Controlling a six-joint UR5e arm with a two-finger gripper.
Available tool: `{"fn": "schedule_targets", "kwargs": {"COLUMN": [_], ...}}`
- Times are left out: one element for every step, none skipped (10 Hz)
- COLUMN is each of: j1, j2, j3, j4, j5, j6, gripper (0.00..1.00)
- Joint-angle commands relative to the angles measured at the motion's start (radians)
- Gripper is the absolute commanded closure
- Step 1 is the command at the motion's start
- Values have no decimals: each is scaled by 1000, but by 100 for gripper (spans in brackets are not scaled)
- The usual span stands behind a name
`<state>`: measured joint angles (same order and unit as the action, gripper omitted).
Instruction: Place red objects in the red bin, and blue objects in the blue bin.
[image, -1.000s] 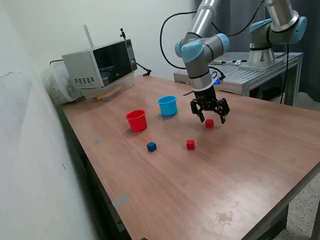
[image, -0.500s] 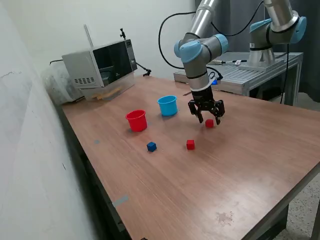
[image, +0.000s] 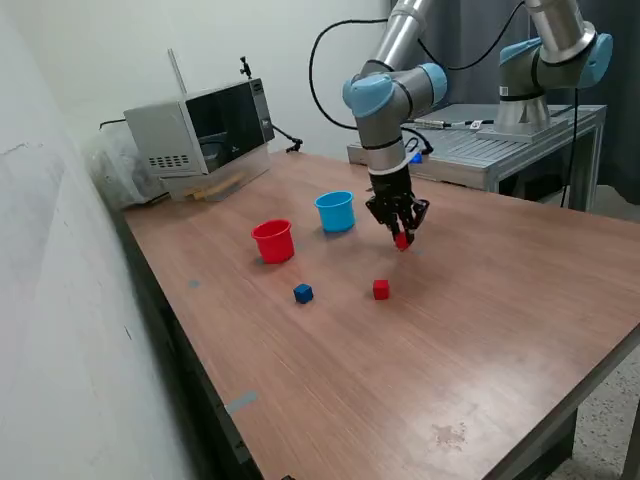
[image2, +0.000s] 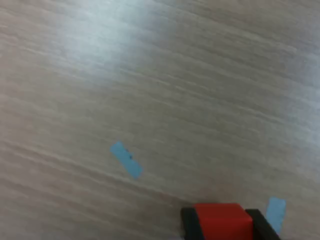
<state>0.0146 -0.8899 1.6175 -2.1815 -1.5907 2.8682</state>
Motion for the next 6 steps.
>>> {"fn": "schedule_targets", "kwargs": {"j1": [-2, -2, -2, -5, -37, -48], "j2": [-43, -78, -98, -118, -132, -135], "j3": [-2, -7, -43, -82, -114, -149], "j4": [6, 11, 28, 34, 35, 43], "j5": [11, 21, 23, 25, 26, 26], "j6": [5, 8, 19, 54, 78, 97], "gripper": [100, 100, 100, 100, 100, 100]}}
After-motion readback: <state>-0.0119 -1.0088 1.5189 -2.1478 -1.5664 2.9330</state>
